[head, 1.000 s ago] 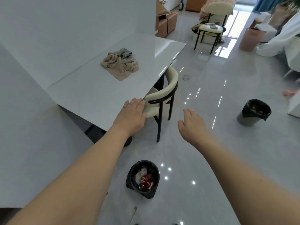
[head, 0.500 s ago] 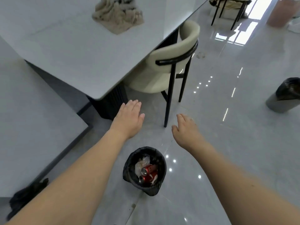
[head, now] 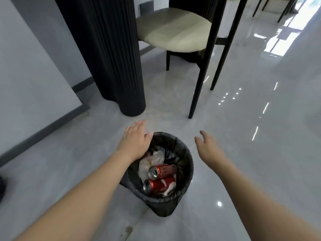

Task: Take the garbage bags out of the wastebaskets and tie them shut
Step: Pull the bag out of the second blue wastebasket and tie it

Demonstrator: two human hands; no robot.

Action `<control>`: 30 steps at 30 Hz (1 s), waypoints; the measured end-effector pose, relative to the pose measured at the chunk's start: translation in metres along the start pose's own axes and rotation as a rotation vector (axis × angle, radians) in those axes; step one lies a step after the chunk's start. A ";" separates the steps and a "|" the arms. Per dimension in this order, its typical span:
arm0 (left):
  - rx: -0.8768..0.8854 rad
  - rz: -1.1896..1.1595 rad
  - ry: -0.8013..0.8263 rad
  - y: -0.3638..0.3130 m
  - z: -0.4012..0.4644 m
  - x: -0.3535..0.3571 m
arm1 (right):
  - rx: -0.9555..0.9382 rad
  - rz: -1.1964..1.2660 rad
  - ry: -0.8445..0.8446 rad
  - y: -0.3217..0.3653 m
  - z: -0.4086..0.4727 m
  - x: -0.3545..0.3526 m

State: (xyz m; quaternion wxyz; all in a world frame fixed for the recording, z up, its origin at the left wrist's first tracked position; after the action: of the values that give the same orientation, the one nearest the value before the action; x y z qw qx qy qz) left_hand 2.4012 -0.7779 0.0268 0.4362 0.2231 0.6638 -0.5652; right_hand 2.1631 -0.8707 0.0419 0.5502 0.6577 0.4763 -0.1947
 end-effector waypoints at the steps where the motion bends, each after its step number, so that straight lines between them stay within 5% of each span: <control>1: -0.106 -0.112 -0.047 0.010 0.000 0.003 | 0.127 0.223 0.001 -0.007 0.007 0.008; 3: -0.454 -0.437 -0.160 0.042 -0.001 0.009 | 0.403 0.630 0.068 -0.024 0.017 0.031; 6: -0.925 -0.916 -0.279 0.094 -0.013 0.026 | 0.654 0.765 0.186 -0.060 0.016 0.077; 9: -1.168 -0.995 -0.037 0.116 -0.029 0.041 | 0.721 0.734 0.407 -0.083 0.001 0.124; 13: -1.180 -0.960 0.202 0.120 -0.039 0.047 | 0.675 0.712 0.568 -0.087 -0.007 0.156; 18: -1.193 -0.778 0.386 0.120 -0.052 0.048 | 0.683 0.667 0.529 -0.087 -0.009 0.161; 30: -1.105 -1.023 0.343 0.123 -0.042 0.024 | 0.658 0.780 0.571 -0.089 -0.024 0.134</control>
State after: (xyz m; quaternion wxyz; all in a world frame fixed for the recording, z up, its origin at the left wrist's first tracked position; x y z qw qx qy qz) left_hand 2.4726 -0.7107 -0.0622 0.0598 -0.2772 0.9283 -0.2404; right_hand 2.1451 -0.7990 -0.1031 0.1976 0.9472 0.2428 0.0696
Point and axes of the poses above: each hand's wrist, its own z-axis towards the middle knuckle, its own x-axis out of the palm, y = z × x, the point moved 1 cm from there along z, towards the middle knuckle, and after that the axes turned 11 degrees about -z, right-handed, at the moved point
